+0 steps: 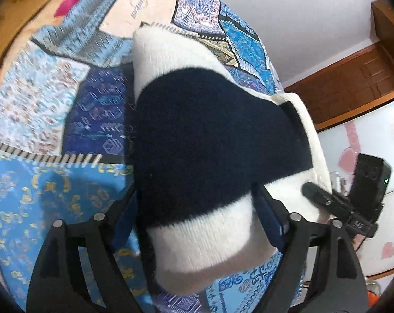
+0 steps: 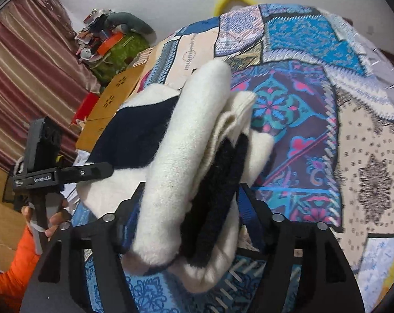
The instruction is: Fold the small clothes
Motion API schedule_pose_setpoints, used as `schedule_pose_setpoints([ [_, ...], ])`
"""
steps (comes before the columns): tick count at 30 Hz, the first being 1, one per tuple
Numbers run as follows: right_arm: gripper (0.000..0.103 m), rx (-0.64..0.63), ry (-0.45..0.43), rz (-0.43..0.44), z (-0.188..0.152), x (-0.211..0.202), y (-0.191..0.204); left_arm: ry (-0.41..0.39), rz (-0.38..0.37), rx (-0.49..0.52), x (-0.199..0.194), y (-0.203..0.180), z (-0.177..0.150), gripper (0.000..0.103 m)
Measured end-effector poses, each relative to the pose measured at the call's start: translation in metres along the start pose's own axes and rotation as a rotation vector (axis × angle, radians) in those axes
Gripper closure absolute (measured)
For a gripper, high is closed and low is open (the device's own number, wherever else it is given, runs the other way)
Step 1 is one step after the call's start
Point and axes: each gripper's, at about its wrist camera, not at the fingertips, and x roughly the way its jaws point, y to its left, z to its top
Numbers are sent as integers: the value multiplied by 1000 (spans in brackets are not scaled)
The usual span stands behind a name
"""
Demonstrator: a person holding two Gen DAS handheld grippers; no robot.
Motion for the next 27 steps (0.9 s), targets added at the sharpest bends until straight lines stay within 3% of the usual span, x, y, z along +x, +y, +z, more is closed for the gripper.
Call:
schedule_pose_setpoints([
  [4, 37, -37, -59, -59, 0, -22, 10, -64, 106, 76, -20, -18, -3, 20],
  [9, 37, -100, -197, -116, 3, -62, 33, -195, 195, 163, -61, -49, -13, 20],
  [17, 37, -252, -463, -184, -11, -136, 91, -511, 247, 323, -155, -122, -51, 20],
  [27, 37, -318, -741, -136, -47, -217, 149, -848, 252, 463, -242, -193, -129, 20],
])
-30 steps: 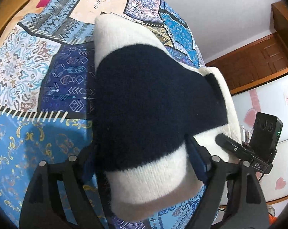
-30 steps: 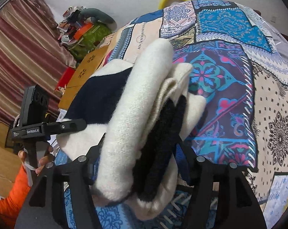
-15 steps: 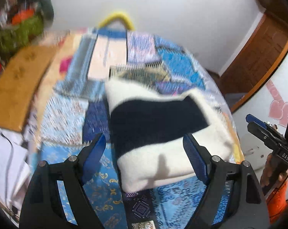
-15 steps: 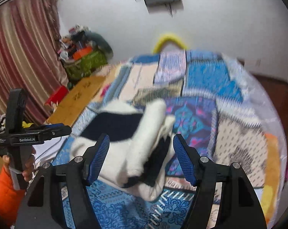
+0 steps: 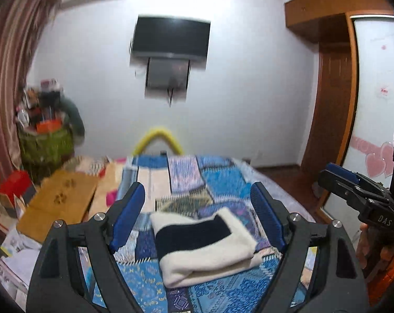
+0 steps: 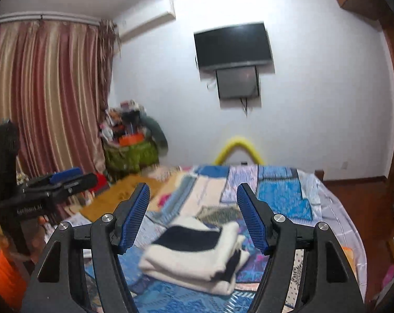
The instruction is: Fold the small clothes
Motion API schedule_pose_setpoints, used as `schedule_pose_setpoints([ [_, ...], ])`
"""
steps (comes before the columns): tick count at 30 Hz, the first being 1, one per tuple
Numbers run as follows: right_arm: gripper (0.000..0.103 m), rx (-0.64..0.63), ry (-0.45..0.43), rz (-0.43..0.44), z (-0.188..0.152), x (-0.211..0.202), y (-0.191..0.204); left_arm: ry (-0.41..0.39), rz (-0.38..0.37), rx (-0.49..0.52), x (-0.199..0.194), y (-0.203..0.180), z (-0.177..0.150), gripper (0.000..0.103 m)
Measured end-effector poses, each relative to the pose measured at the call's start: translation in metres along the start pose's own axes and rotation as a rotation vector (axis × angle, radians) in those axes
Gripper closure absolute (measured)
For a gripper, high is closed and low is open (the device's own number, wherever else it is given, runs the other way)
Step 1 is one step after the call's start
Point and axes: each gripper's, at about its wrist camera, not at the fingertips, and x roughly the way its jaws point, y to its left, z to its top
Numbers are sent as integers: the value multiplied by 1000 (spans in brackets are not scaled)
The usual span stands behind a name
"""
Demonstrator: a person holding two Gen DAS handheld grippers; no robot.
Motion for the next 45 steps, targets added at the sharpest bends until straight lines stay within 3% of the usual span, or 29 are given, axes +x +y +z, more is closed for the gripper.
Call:
schedule_pose_setpoints([
  [2, 35, -11, -35, -8, 3, -11, 8, -46, 14, 10, -16, -6, 1, 19],
  [6, 19, -26, -76, -28, 1, -21, 17, -125, 64, 34, -40, -17, -2, 12],
  [10, 12, -40, -81, -54, -2, -21, 24, -152, 78, 22, -48, -17, -6, 2],
  [12, 0, -37, -79, -60, -4, -20, 26, -151, 84, 14, -49, -15, -8, 1],
  [17, 0, -49, -82, -97, -10, -21, 29, -128, 94, -3, -44, -13, -14, 0],
  [45, 0, -16, -17, -107, -21, -20, 18, -77, 84, -21, -24, -8, -29, 0],
])
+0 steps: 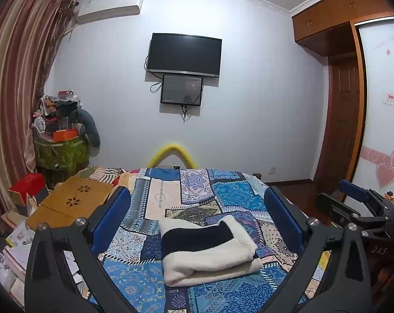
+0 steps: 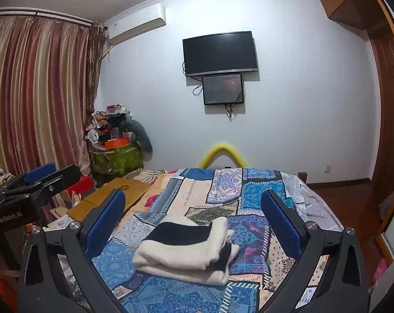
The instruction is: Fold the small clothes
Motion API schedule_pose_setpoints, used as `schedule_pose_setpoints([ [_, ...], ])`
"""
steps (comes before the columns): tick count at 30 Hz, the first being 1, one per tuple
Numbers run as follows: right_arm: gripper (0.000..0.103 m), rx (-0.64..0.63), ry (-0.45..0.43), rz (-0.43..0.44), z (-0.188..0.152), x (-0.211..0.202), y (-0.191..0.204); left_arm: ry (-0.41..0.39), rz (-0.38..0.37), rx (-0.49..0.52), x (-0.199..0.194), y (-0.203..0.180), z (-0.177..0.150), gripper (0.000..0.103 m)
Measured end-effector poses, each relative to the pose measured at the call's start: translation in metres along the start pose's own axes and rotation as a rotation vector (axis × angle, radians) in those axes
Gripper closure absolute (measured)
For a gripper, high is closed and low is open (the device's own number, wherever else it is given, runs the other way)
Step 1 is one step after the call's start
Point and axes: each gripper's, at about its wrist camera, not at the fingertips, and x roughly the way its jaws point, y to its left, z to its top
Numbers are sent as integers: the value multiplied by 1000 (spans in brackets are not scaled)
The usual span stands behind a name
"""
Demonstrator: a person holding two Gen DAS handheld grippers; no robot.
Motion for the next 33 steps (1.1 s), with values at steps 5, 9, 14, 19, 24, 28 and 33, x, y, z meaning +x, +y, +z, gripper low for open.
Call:
schedule_pose_setpoints([
  [5, 0, 6, 2, -1, 0, 0, -2, 10, -3, -7, 3, 2, -1, 0],
  [9, 0, 11, 3, -4, 0, 0, -3, 15, -11, -12, 4, 2, -2, 0],
  [14, 0, 13, 1, -5, 0, -1, -4, 26, -36, -16, 6, 2, -2, 0],
  [19, 0, 16, -4, -5, 1, -2, -5, 30, -48, -28, 6, 5, 0, 0],
  [24, 0, 23, -3, -6, 0, 0, -5, 42, -57, -23, 8, 3, -1, 0],
  [28, 0, 25, 0, -8, 0, 1, -6, 44, -59, -19, 9, 1, -2, 0],
  [33, 0, 27, 5, -8, -1, 2, -6, 45, -59, -12, 9, 0, -4, 0],
])
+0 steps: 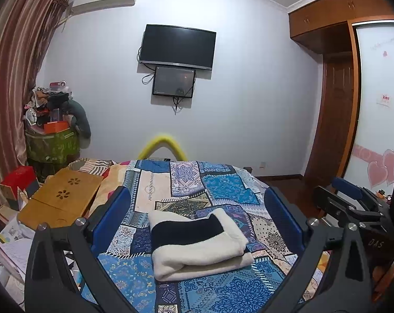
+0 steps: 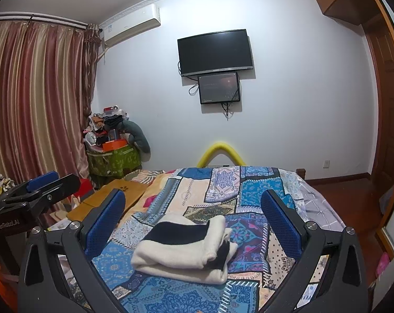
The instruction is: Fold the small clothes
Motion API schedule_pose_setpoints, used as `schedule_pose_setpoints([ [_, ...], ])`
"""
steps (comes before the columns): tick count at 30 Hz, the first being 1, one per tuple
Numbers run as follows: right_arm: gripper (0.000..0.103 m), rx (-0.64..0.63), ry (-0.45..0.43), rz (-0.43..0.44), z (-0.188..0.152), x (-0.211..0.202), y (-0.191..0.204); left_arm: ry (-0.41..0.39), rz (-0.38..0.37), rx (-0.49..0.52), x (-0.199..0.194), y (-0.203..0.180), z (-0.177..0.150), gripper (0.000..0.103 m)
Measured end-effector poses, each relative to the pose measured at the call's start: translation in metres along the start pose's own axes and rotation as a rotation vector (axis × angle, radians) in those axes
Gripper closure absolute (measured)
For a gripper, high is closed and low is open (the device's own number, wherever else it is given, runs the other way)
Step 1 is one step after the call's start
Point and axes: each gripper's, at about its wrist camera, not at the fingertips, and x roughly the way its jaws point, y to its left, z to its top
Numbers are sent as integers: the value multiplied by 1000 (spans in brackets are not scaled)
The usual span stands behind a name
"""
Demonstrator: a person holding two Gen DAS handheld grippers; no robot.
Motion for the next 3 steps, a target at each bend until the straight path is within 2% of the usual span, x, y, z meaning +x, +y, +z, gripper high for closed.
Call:
schedule_pose_setpoints([
  [3, 0, 1, 2, 0, -1, 1, 0, 6, 2, 0, 1, 0, 0, 0],
])
